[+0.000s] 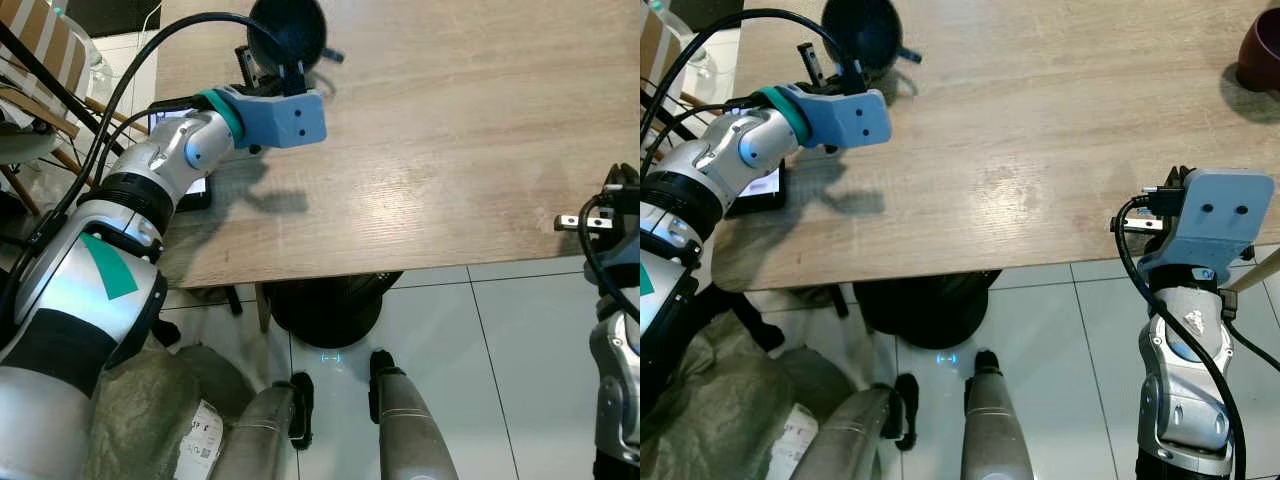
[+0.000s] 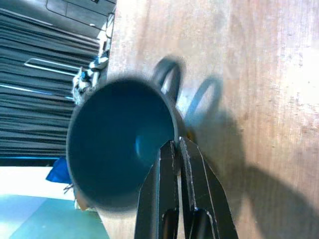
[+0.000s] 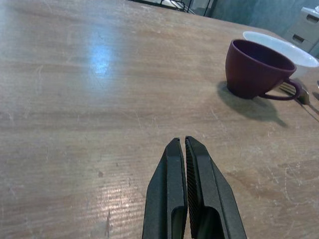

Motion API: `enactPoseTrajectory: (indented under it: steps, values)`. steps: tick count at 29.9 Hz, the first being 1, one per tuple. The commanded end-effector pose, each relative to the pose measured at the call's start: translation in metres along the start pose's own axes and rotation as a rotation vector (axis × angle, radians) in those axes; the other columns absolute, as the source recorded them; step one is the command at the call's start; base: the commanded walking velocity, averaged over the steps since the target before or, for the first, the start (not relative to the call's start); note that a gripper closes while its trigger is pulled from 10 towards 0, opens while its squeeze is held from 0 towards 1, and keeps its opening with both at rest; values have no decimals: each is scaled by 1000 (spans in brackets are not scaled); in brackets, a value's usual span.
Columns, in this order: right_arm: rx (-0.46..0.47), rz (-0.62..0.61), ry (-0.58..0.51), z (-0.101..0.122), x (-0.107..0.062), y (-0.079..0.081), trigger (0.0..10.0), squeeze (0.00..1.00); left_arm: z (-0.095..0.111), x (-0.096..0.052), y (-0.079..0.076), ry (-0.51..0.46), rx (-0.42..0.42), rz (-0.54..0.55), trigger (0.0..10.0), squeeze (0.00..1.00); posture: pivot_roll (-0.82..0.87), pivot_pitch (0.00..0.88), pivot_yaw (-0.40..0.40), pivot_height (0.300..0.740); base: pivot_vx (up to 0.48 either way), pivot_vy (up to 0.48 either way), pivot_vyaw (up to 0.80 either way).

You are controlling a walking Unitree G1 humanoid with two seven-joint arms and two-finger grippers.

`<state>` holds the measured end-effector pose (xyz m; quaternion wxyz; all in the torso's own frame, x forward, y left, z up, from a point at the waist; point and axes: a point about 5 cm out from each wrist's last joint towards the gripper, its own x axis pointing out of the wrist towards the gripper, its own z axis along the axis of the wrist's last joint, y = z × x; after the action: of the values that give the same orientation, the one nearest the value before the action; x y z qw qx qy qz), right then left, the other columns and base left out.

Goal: Setting the table

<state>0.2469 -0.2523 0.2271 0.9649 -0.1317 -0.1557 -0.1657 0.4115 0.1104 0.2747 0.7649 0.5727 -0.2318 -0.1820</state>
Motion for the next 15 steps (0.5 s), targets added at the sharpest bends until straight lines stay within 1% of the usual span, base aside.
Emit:
enactPoseTrajectory:
  steps: [1, 5, 7, 8, 9, 12, 14, 15]
  values:
    - [8, -10, 22, -5, -2, 0, 10000, 0, -3, -2, 4, -2, 4, 16, 0, 0, -159, 278, 169, 740, 0, 0, 0]
    - [10, -10, 22, -6, -1, 1, 10000, 0, -3, -2, 5, -6, 2, 29, 0, 0, -158, 275, 170, 740, 0, 0, 0]
    - [17, -11, 14, -5, 1, 3, 10000, 0, 1, -2, 12, -46, -33, 82, 39, 0, -153, 265, 171, 740, 0, 0, 0]
    - [18, -11, 14, -5, 1, 4, 10000, 0, 2, -2, 13, -52, -37, 89, 39, 0, -153, 265, 171, 740, 0, 0, 0]
    - [18, -11, 13, -5, 1, 4, 10000, 0, 5, -3, 14, -82, -53, 101, 10000, 0, -150, 259, 170, 740, 0, 0, 0]
    - [19, -11, 12, -5, 2, 4, 10000, 0, 7, -3, 15, -104, -63, 111, 10000, 0, -150, 259, 170, 740, 0, 0, 0]
    - [21, -9, 9, -5, 4, 5, 10000, 0, 15, -3, 14, -166, -105, 126, 10000, 0, -142, 253, 168, 740, 0, 0, 0]
    - [22, -7, 7, -5, 5, 5, 10000, 0, 17, -3, 13, -181, -117, 126, 10000, 0, -142, 253, 168, 740, 0, 0, 0]
